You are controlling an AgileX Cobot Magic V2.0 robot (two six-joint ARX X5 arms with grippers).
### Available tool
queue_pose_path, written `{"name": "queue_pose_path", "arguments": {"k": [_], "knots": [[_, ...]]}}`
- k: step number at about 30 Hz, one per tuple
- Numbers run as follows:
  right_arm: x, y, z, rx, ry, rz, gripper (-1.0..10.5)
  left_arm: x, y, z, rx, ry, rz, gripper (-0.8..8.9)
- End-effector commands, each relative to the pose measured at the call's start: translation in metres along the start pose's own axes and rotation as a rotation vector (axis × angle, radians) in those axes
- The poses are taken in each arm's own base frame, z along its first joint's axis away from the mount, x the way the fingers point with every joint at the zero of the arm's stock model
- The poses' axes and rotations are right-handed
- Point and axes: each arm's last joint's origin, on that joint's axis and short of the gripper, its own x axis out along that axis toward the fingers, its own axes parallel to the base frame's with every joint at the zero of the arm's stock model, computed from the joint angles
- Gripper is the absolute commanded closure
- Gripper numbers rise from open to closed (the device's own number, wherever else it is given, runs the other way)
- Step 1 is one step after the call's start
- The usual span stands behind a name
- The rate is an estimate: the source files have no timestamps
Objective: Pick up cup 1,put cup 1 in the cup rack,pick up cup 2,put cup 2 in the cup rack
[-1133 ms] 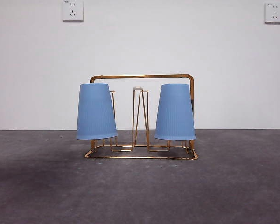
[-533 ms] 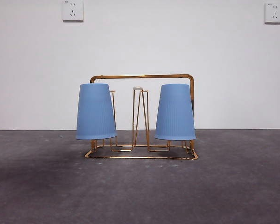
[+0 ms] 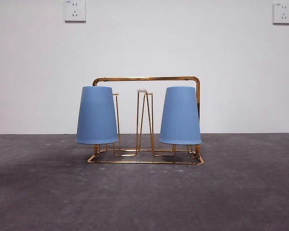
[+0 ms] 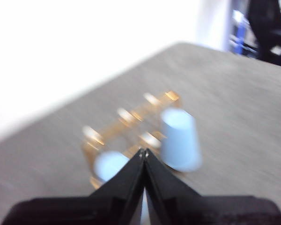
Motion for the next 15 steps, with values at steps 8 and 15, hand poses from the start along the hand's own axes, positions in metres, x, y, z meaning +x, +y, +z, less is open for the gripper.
{"name": "queue_pose_path", "arguments": {"k": [8, 15], "knots": [[0.002, 0.000, -0.003, 0.010, 0.029, -0.005, 9.4, -0.050, 0.023, -0.011, 0.166, -0.065, 0.365, 8.16], [0.002, 0.000, -0.003, 0.010, 0.029, -0.004, 9.4, -0.049, 0.021, -0.069, 0.157, -0.140, 0.509, 8.16]]}}
